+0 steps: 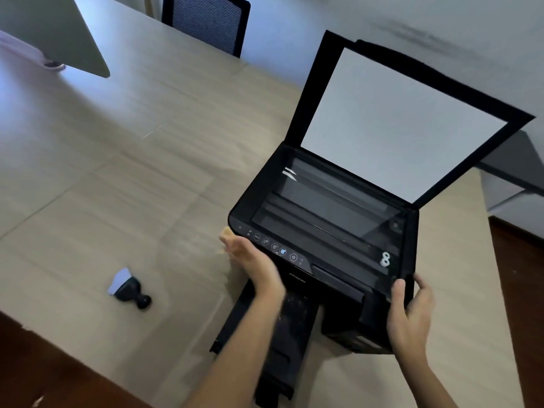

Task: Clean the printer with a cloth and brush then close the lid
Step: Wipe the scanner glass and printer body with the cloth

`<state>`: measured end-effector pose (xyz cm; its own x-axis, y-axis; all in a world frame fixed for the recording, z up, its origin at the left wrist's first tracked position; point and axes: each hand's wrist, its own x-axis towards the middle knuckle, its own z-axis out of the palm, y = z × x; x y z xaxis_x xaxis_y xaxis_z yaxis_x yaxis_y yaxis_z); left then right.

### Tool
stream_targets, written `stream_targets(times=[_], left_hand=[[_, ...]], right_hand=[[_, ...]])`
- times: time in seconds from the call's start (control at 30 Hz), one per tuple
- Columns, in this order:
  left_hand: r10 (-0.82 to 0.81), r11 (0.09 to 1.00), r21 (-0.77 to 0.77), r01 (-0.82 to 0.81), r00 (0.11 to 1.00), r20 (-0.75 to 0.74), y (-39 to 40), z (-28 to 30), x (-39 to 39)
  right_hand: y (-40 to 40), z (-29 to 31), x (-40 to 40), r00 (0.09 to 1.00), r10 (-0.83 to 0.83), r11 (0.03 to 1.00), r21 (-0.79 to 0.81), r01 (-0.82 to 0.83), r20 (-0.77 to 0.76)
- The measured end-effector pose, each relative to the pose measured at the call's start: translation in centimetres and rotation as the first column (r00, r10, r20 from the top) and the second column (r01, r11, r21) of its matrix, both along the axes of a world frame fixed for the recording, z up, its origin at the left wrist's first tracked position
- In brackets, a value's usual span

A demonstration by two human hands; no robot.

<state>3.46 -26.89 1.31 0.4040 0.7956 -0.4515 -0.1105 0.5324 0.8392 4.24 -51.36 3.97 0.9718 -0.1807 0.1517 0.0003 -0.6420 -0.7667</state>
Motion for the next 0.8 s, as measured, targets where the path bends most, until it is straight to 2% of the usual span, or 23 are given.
stream_targets(times=[0.03,0.07,0.1,0.17,0.23,0.27,0.33,0.37,0.5,0.57,0.63,0.7,0.73,0.8], left_hand=[[-0.004,1.000,0.012,0.004,1.000,-0.021,1.8,-0.8,0.3],[0.006,1.000,-0.013,-0.005,1.000,0.023,3.4,-1.4,0.8],[0.026,0.997,-0.077,-0.020,0.997,0.079,4.7,-1.5,1.1],[0.089,0.987,-0.137,-0.080,0.994,0.064,5.0,-0.8,1.3],[0.118,0.993,0.002,-0.118,0.993,-0.003,3.0,0.3,0.9],[0.088,0.988,0.130,-0.083,0.996,-0.032,1.6,0.9,0.4],[-0.006,0.916,0.395,0.064,0.989,-0.146,-0.4,0.4,-0.5],[-0.011,0.882,0.462,0.090,0.985,-0.170,0.0,0.4,-0.5],[-0.043,0.907,0.409,0.098,0.989,-0.141,5.7,2.0,1.4],[-0.048,0.862,0.489,0.134,0.982,-0.185,5.8,2.3,1.4],[-0.030,0.755,0.630,0.183,0.969,-0.245,3.5,1.8,0.5],[-0.066,0.636,0.702,0.320,0.929,-0.363,0.1,1.1,-1.2],[-0.110,0.533,0.734,0.420,0.895,-0.431,-2.0,1.1,-2.1],[-0.233,0.198,0.811,0.551,0.830,-0.507,-7.2,1.2,-4.0]], right_hand=[[0.0,0.0,0.0,1.000,0.002,1.000,0.003,-0.002,-0.004],[0.0,0.0,0.0,1.000,0.003,1.000,0.001,-0.003,-0.004],[0.0,0.0,0.0,1.000,0.003,1.000,-0.002,-0.003,-0.003],[0.0,0.2,-0.1,1.000,0.004,1.000,-0.005,-0.004,-0.008],[0.1,0.2,-0.1,1.000,0.007,1.000,-0.010,-0.007,-0.004],[0.1,0.1,-0.1,1.000,0.004,1.000,-0.014,-0.004,0.004],[0.0,0.2,0.0,1.000,0.005,1.000,-0.012,-0.005,0.011],[0.1,0.3,0.0,1.000,0.012,1.000,-0.006,-0.012,0.010],[0.1,0.2,-0.1,1.000,0.015,1.000,0.015,-0.015,0.003],[0.1,0.1,-0.1,1.000,0.005,1.000,0.024,-0.005,-0.006],[0.1,0.1,-0.2,1.000,0.005,1.000,0.031,-0.005,-0.011],[0.1,0.1,0.0,1.000,-0.001,0.999,0.039,0.001,-0.002],[0.0,0.1,0.0,1.000,-0.007,0.999,0.037,0.007,-0.001],[-0.1,0.1,0.1,1.000,-0.010,1.000,0.025,0.010,0.000]])
